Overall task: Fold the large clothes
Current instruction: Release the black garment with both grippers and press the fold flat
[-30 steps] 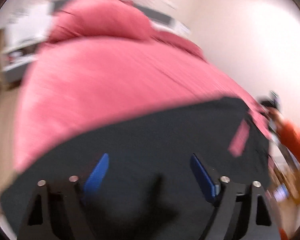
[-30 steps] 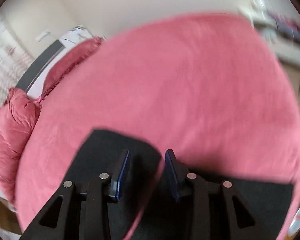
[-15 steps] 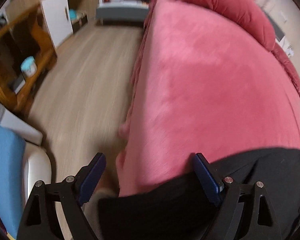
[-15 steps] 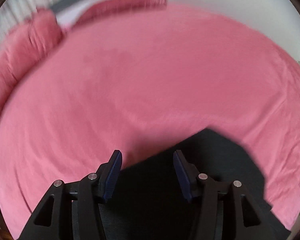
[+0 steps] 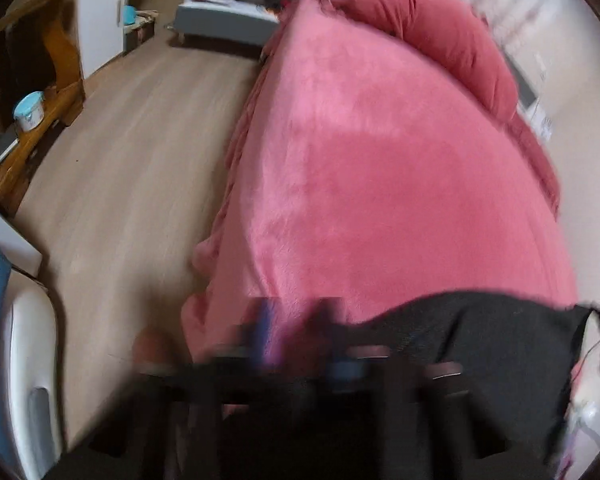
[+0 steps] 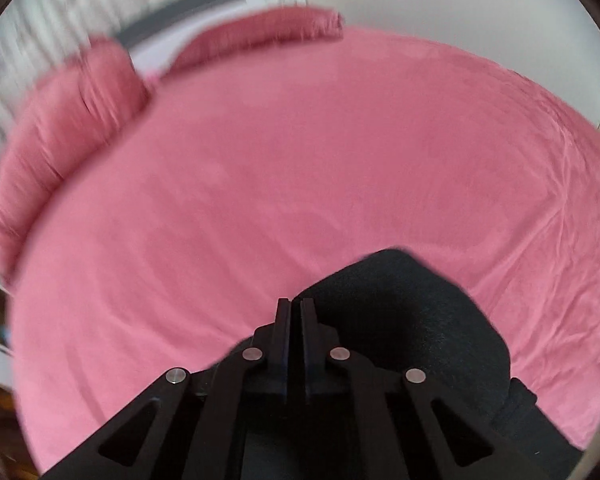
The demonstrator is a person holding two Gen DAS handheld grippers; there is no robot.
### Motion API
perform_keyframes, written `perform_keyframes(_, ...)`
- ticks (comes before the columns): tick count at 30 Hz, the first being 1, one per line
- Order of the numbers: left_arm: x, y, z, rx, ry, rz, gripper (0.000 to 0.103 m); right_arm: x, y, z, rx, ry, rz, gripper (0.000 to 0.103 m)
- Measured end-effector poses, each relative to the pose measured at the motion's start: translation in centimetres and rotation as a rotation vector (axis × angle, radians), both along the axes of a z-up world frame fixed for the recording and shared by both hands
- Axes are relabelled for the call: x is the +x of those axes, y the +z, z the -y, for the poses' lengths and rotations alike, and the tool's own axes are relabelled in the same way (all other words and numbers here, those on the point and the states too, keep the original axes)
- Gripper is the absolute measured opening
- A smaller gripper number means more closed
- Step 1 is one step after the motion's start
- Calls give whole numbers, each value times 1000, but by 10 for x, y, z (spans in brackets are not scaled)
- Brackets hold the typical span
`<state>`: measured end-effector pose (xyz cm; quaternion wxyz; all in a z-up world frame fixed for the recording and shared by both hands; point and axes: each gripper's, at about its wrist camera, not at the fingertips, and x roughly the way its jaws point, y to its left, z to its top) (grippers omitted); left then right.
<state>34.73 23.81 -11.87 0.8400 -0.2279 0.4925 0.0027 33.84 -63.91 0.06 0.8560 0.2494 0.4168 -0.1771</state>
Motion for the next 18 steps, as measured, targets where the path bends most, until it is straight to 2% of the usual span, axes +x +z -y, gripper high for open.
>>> perform_keyframes(2, -14, 19, -12, -68, 70, 88, 6, -21, 25, 6, 48, -3, 99, 3)
perform_keyframes(3, -25, 28, -18, -89, 79, 125, 0, -31, 33, 11, 60, 4, 145, 3)
perform_keyframes(4, -33, 39, -19, -90, 85, 158, 0, -44, 45, 12, 70, 12, 203, 1)
perform_keyframes(7, -68, 66, -21, -134, 61, 249, 0, -96, 86, 10, 105, 31, 450, 0)
perform_keyframes(9, -91, 73, -19, -144, 14, 286, 0, -142, 93, 24, 127, -1, 525, 0)
perform_keyframes(11, -107, 70, -18, -129, -34, 251, 2, -173, 76, 34, 175, 8, 464, 1)
perform_keyframes(12, -112, 62, -17, -121, -46, 205, 5, -181, 63, 36, 194, 1, 403, 7)
perform_keyframes(13, -113, 52, -17, -124, -46, 167, 18, -187, 52, 37, 210, -14, 348, 14)
perform_keyframes(14, -113, 45, -17, -128, -32, 138, 41, -191, 34, 39, 242, -39, 292, 33)
perform_keyframes(15, -115, 41, -14, -125, 2, 106, 54, -194, 25, 40, 271, -56, 268, 42)
perform_keyframes(16, -115, 34, -14, -121, 45, 84, 68, -192, 10, 40, 318, -77, 236, 42)
perform_keyframes(18, -110, 27, -12, -136, 92, 66, 74, -176, -12, 37, 365, -83, 177, 42)
